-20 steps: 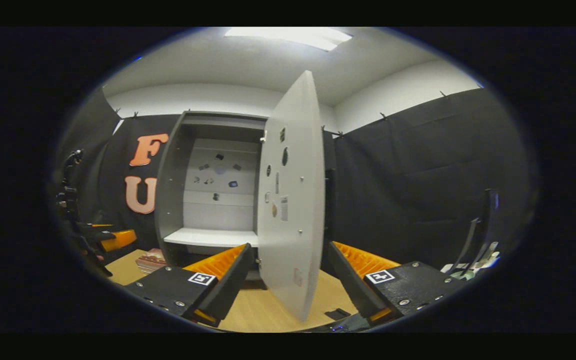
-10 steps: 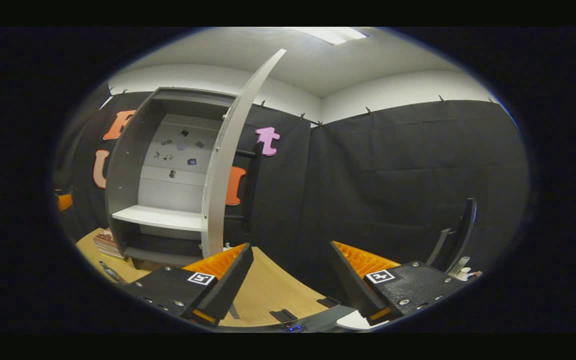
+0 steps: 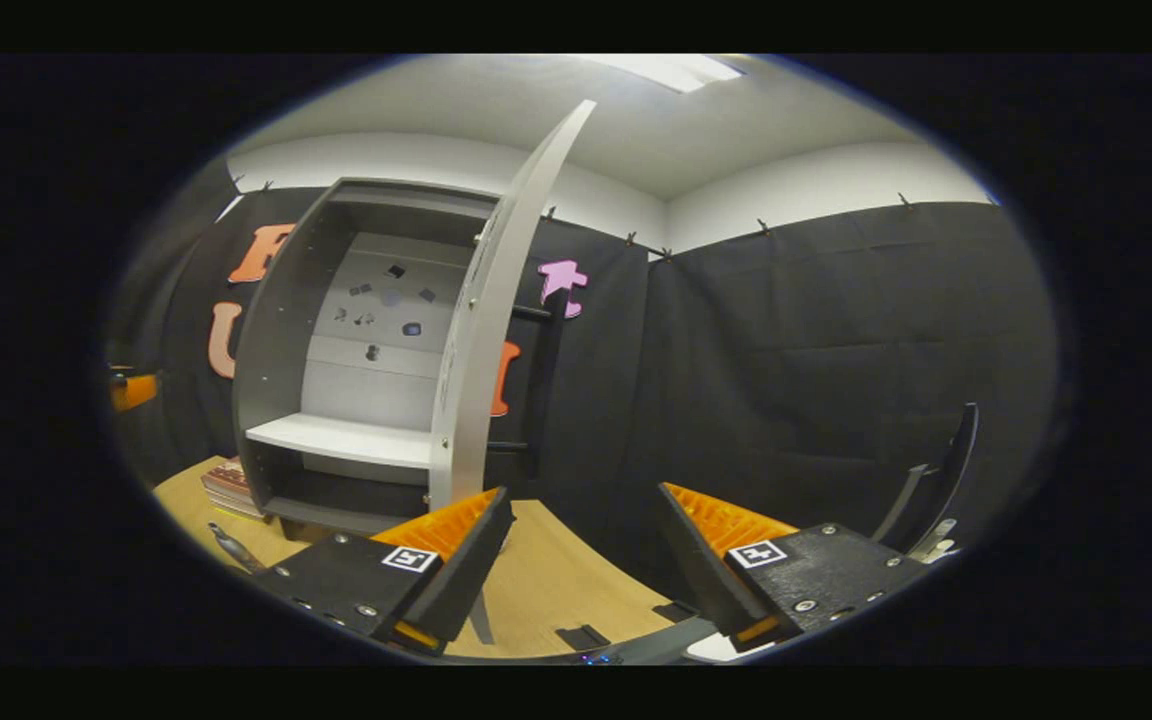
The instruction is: Open the cabinet door with the right hand, grasp the bottle in the cabinet with the left hand and place it on the coaster, then close the cabinet door with the right hand.
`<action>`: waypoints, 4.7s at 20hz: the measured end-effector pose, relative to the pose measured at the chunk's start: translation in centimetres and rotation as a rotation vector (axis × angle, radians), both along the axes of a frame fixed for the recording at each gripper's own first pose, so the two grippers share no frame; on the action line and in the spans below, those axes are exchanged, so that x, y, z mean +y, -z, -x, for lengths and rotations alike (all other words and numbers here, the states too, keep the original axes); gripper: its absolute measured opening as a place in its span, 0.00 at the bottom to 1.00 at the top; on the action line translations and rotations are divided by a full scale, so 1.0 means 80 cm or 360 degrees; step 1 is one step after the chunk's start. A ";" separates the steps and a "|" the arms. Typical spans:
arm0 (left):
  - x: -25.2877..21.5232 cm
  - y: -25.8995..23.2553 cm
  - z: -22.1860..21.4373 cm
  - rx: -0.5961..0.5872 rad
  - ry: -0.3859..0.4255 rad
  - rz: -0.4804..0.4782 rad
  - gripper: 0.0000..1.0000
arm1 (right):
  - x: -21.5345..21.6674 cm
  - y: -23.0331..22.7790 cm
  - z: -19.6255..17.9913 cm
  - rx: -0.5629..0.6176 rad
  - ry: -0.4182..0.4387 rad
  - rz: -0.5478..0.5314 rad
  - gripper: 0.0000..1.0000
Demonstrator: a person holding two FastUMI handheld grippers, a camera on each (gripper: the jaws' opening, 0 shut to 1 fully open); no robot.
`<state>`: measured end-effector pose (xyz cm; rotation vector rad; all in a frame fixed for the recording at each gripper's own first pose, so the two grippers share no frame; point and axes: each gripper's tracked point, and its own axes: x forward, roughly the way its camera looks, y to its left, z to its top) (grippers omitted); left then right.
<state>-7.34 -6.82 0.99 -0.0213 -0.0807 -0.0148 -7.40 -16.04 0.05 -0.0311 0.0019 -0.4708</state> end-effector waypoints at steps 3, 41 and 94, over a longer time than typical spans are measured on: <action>-0.003 -0.001 0.002 -0.0004 -0.0004 -0.0015 0.99 | 0.015 -0.001 -0.004 -0.0019 -0.0119 -0.0092 0.89; 0.169 0.019 -0.117 0.0039 0.0049 0.0019 0.98 | 0.379 -0.065 -0.304 -0.0168 -0.0826 -0.0411 0.92; 0.163 0.003 -0.035 0.0024 -0.0172 -0.0028 0.96 | 0.370 -0.078 -0.201 -0.0174 -0.0842 -0.0320 0.95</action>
